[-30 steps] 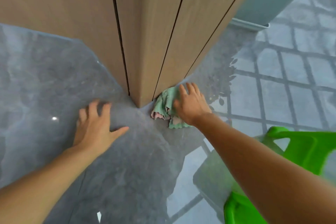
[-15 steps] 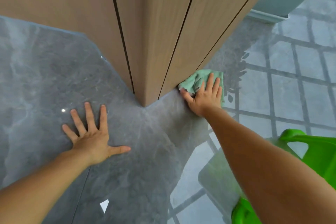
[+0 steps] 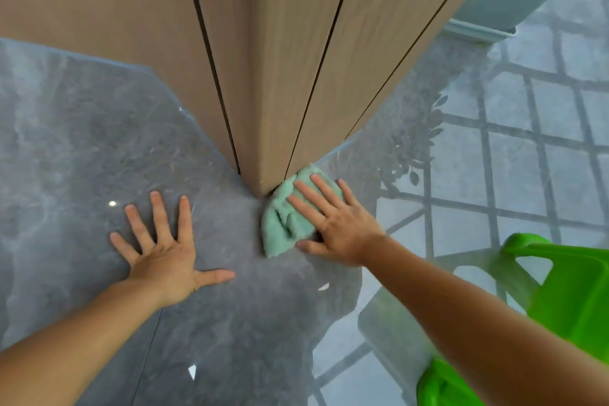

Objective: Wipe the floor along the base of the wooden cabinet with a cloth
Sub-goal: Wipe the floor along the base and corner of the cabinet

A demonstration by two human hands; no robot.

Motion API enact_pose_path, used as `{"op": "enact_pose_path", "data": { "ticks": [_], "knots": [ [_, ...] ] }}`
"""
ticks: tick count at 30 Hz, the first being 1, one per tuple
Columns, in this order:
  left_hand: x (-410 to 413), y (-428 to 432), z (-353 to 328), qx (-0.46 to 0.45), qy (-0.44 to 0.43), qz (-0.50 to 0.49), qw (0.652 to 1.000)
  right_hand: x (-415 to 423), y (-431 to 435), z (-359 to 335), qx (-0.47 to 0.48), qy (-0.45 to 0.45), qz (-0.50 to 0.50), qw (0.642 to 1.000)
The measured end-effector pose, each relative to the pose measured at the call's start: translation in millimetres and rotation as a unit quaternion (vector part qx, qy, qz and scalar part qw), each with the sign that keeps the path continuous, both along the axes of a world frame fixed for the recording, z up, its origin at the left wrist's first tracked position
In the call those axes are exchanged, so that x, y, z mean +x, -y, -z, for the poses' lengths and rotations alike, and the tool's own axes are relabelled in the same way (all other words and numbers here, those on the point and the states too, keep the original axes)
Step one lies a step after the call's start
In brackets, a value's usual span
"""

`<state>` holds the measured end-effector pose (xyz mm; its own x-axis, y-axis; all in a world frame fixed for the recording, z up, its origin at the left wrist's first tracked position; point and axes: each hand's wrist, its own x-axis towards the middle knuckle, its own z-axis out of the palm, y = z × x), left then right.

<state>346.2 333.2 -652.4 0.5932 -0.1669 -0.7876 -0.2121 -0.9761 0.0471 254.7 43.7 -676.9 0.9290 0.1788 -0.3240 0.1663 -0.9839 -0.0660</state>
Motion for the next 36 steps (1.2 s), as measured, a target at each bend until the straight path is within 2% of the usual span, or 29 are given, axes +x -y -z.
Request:
{"op": "enact_pose_path", "data": {
  "ticks": [3,6,8,11,14,16,18,20,22,24,26,28,29,31,33,34,36],
  "knots": [
    [1.4,0.0,2.3,0.002,0.008,-0.005,1.0,20.0,63.8,-4.0,-0.059,-0.029,0.118,0.991],
    [-0.2,-0.3,2.4,0.0,-0.004,-0.004,1.0,34.6,94.5,-5.5,-0.041,-0.047,0.348,0.935],
    [1.0,-1.2,1.2,-0.002,-0.009,-0.006,1.0,44.4,92.2,-9.5,-0.059,-0.073,0.404,0.91],
    [2.5,-1.5,0.3,-0.019,-0.004,-0.01,1.0,44.9,29.0,-13.7,-0.068,-0.078,0.393,0.914],
    [1.3,-3.9,1.7,-0.033,-0.003,-0.006,0.999,21.7,-92.7,-5.2,0.03,-0.053,0.322,0.945],
    [0.7,-6.0,9.0,-0.041,0.017,-0.007,0.999,13.9,-161.4,-2.3,0.094,-0.043,0.306,0.947],
    [0.9,-6.3,15.7,-0.035,0.044,-0.023,0.998,13.6,-193.8,-3.5,0.114,-0.047,0.288,0.95],
    [0.6,-5.7,20.7,-0.037,0.051,-0.036,0.997,11.7,-192.8,-7.7,0.121,-0.068,0.262,0.955],
    [-0.7,-5.3,22.0,-0.051,0.054,-0.012,0.997,0.1,-170.6,-10.6,0.105,-0.052,0.211,0.971],
    [-0.1,-14.3,22.0,-0.076,0.058,0.022,0.995,-13.8,-136.8,-10.3,0.058,-0.031,0.117,0.991],
    [3.3,-31.2,21.6,-0.104,0.09,0.065,0.988,-23.5,-102.4,-7.7,0.012,-0.036,0.079,0.996],
    [15.8,-55.9,23.2,-0.119,0.142,0.057,0.981,-23.7,-79.3,-8.6,-0.01,-0.048,0.151,0.987],
    [26.8,-69.8,25.0,-0.122,0.182,0.017,0.976,-20.7,-73.9,-9.9,-0.006,-0.055,0.217,0.975],
    [55.3,-101.6,28.4,-0.103,0.253,-0.111,0.955,-10.4,-78.2,-12.3,-0.003,-0.055,0.336,0.94],
    [78.8,-135.1,30.8,-0.09,0.281,-0.247,0.923,0.6,-101.6,-13.5,-0.016,-0.054,0.419,0.906],
    [84.8,-148.7,33.2,-0.094,0.284,-0.289,0.909,6.0,-119.4,-12.3,-0.014,-0.054,0.447,0.893],
    [83.7,-161.0,40.0,-0.094,0.299,-0.296,0.902,14.0,-162.8,-8.2,-0.006,-0.061,0.458,0.887]
  ]
}}
